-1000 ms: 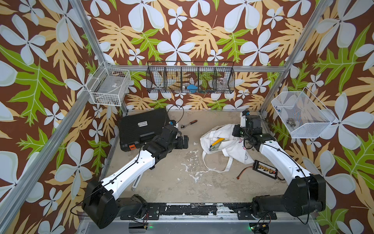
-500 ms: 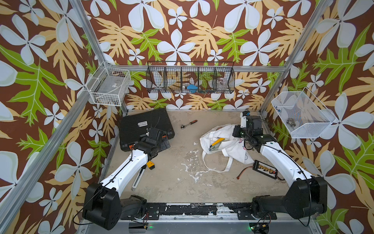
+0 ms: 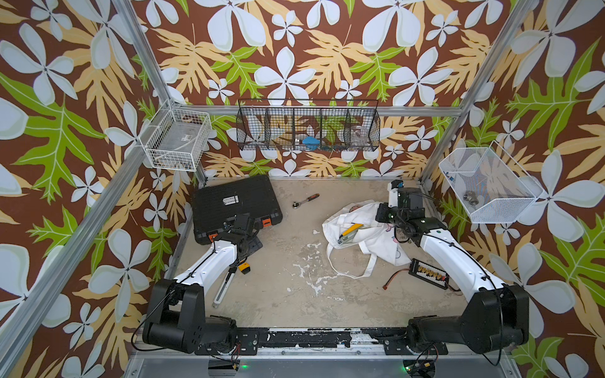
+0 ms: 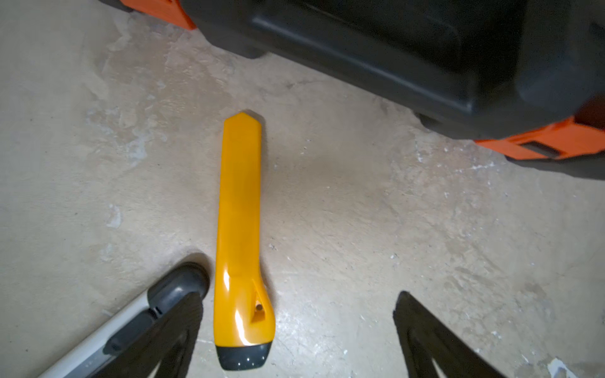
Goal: Place the art knife into the pouch
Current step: Pick up the utility knife at the center of the board.
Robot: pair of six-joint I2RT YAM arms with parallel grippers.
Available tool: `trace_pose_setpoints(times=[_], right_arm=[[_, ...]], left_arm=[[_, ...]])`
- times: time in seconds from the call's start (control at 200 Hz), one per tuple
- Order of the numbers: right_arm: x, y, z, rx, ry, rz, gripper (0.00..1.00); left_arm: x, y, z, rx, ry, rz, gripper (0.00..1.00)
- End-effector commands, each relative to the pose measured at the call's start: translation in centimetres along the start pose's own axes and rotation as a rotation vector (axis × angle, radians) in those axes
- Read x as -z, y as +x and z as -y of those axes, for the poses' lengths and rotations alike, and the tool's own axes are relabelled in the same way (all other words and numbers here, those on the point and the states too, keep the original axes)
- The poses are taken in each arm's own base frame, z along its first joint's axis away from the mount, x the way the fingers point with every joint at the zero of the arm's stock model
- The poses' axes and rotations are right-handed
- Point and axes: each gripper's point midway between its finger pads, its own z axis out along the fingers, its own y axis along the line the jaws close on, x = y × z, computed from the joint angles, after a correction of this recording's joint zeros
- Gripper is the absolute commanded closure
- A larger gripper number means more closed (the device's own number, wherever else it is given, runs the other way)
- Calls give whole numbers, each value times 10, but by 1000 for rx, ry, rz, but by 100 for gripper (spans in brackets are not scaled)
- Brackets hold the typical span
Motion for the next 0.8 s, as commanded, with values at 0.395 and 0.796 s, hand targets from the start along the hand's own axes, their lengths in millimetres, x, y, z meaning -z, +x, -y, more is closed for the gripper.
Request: trace_pose_setpoints(times=[0.395, 0.796], right_arm=[[-3, 0, 1, 3, 2, 10, 100], [-3, 0, 0, 3, 1, 8, 100]], left_arm=[[-29, -11, -18, 40, -19, -30, 17], [-41, -5, -27, 52, -56, -58, 27]])
